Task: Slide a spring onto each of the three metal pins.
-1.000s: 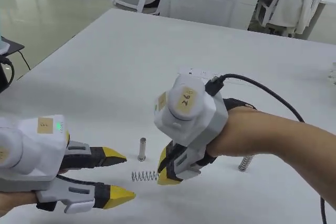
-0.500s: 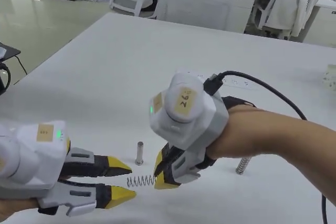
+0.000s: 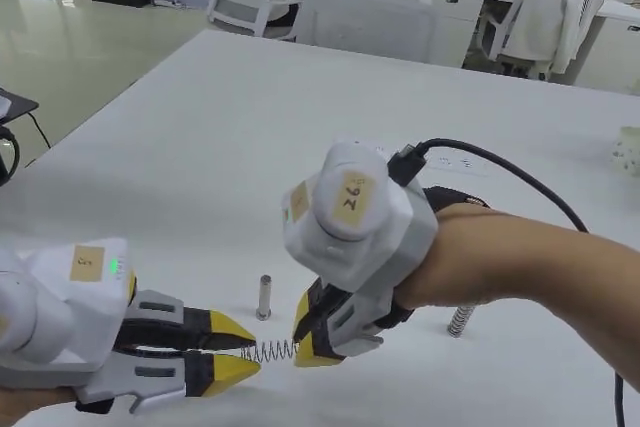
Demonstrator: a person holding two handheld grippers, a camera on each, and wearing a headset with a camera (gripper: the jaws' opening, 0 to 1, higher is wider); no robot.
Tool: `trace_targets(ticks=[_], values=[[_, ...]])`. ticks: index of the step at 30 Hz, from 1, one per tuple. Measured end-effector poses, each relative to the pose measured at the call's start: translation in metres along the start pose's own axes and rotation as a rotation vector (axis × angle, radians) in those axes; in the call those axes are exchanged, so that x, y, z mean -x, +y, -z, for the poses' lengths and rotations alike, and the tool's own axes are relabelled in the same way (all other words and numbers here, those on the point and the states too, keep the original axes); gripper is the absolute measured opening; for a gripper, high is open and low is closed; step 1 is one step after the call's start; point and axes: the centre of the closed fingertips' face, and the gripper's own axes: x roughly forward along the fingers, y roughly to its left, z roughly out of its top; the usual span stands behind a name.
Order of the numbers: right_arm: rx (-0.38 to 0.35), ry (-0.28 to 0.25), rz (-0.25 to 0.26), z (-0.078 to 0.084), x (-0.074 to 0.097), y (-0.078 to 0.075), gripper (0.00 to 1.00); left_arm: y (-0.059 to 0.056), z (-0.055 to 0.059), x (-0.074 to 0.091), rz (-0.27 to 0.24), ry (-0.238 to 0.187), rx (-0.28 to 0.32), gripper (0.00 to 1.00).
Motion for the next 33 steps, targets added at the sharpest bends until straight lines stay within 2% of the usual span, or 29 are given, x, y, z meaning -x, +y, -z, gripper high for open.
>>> trace_targets(ticks=[6,18,33], values=[[0.005,-0.008,-0.002,-0.002,0.003,0.002,0.08,-0.002,0.002,-0.001,0.011,0.007,-0.004,0.03],[0.002,-0.063,-0.005,-0.017,0.012,0.005,0.08,-0.006,0.005,-0.003,0.018,0.023,-0.004,0.02],[0.045,-0.089,0.01,-0.039,0.017,0.005,0.08,-0.005,0.002,-0.005,0.015,0.013,-0.006,0.02]])
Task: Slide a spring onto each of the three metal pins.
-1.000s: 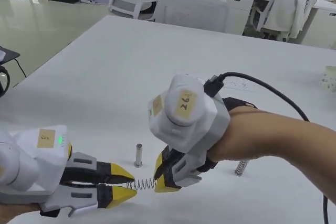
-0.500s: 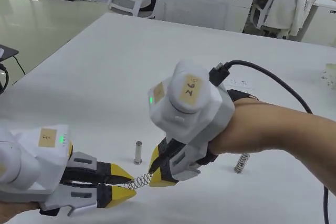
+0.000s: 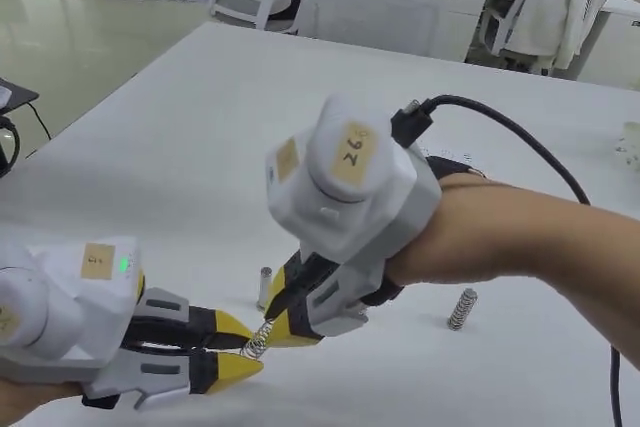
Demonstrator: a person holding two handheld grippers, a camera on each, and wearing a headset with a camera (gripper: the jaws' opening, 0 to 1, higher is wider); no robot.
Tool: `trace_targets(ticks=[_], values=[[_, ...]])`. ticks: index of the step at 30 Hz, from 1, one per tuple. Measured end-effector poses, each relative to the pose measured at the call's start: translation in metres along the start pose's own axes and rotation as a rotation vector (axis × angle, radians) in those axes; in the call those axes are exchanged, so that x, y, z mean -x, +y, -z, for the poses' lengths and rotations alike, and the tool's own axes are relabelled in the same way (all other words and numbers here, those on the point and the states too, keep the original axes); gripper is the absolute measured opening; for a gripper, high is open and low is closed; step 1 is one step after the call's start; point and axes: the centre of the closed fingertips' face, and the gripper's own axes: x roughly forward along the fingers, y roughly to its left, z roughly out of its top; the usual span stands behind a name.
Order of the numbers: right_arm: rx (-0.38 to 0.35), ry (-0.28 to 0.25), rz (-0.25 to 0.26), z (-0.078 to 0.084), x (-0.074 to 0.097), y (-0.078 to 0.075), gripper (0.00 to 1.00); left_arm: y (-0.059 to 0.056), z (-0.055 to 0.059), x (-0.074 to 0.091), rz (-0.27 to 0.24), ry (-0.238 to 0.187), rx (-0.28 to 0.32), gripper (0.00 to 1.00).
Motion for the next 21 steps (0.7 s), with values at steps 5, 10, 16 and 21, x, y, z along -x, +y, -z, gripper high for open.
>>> trace_targets(ticks=[5,10,16,21], values=[[0.004,0.004,0.001,-0.0008,-0.0012,-0.0003,0.08,0.0004,0.0005,-0.0001,0.0,0.001,-0.002,0.02],[-0.01,0.005,-0.001,-0.0004,-0.0012,-0.0011,0.08,0.0008,0.0005,0.0,0.003,-0.001,-0.002,0.01],[-0.024,0.016,-0.009,0.0041,-0.0049,-0.0008,0.09,0.0009,-0.0016,-0.0006,0.004,-0.014,-0.002,0.01],[-0.034,0.015,-0.014,0.0061,-0.0079,-0.0008,0.09,0.0002,-0.0033,-0.0007,0.008,-0.017,-0.004,0.01]])
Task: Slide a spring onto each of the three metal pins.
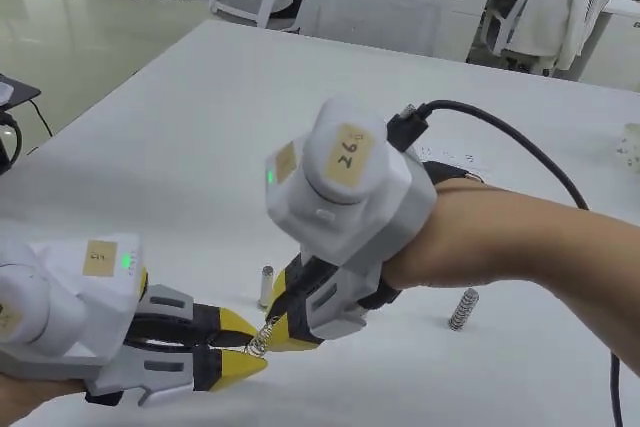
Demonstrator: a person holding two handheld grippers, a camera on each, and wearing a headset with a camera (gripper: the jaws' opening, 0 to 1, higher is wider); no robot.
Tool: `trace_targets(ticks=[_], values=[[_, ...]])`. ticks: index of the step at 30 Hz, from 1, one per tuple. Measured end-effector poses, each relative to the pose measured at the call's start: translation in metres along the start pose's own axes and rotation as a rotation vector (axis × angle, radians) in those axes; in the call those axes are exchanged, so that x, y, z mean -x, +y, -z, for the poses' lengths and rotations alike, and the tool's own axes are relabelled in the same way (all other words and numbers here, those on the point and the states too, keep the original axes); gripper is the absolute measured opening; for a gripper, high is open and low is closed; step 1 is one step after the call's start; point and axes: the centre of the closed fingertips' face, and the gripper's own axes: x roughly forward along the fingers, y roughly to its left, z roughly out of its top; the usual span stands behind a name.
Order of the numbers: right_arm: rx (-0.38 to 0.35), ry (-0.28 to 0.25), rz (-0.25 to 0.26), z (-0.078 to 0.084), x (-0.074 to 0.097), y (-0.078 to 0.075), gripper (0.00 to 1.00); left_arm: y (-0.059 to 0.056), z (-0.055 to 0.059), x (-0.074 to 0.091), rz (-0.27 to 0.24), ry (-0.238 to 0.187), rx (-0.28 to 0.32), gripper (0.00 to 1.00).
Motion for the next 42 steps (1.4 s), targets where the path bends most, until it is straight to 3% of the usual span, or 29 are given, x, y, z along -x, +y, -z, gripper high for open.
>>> trace_targets(ticks=[15,31,42], values=[[-0.015,-0.011,-0.01,0.0008,-0.0046,0.0007,0.09,-0.0003,-0.0079,-0.0004,-0.004,-0.019,-0.004,0.01],[-0.008,-0.003,-0.008,0.0023,-0.0056,-0.0023,0.09,0.0023,-0.0078,-0.0026,-0.016,-0.034,0.016,0.02],[0.003,0.022,-0.008,0.0055,-0.0042,-0.0067,0.09,0.0037,-0.0051,-0.0019,-0.021,-0.022,0.026,0.06]])
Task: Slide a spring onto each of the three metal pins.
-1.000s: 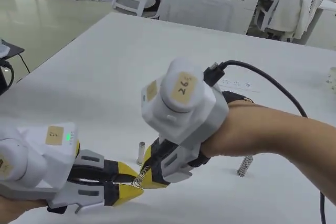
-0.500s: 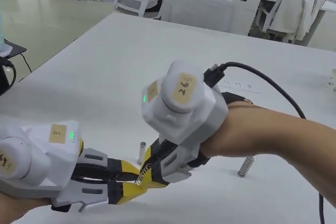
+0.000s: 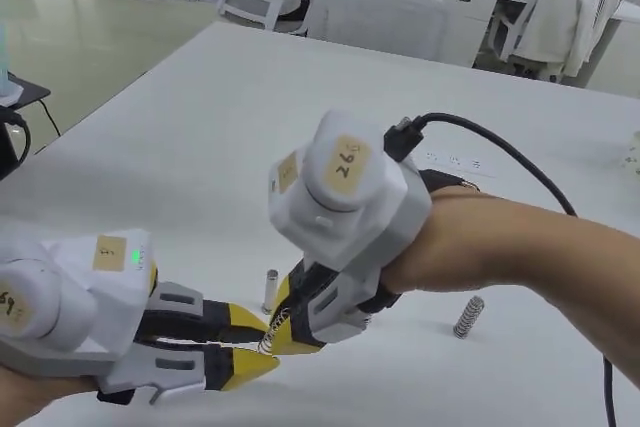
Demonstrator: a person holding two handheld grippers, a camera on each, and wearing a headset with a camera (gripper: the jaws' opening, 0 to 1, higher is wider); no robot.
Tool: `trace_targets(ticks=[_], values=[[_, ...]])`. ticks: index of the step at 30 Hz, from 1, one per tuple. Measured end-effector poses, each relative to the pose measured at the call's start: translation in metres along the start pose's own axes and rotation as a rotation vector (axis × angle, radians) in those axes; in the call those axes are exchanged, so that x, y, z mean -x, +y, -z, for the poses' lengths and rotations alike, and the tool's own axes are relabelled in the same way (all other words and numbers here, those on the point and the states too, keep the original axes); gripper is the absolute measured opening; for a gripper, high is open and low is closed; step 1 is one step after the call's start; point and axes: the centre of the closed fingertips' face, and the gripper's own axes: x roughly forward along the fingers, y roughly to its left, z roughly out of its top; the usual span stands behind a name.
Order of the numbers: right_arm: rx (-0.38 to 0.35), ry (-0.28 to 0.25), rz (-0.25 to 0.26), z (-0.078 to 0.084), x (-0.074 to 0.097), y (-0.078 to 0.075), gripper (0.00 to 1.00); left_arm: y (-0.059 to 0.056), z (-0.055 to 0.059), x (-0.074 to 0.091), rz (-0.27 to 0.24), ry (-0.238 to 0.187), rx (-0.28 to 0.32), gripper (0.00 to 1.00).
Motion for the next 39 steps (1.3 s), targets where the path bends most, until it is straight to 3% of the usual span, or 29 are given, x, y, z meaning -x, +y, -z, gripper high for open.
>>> trace_targets(ticks=[14,29,39], values=[[-0.006,0.031,0.02,0.007,0.01,-0.012,0.09,0.005,0.015,0.013,-0.051,0.026,0.053,0.19],[-0.004,0.067,0.046,0.014,0.018,-0.028,0.09,0.016,0.025,0.023,-0.121,0.032,0.111,0.46],[-0.001,0.087,0.055,0.016,0.021,-0.036,0.09,0.024,0.035,0.029,-0.166,0.035,0.142,0.59]])
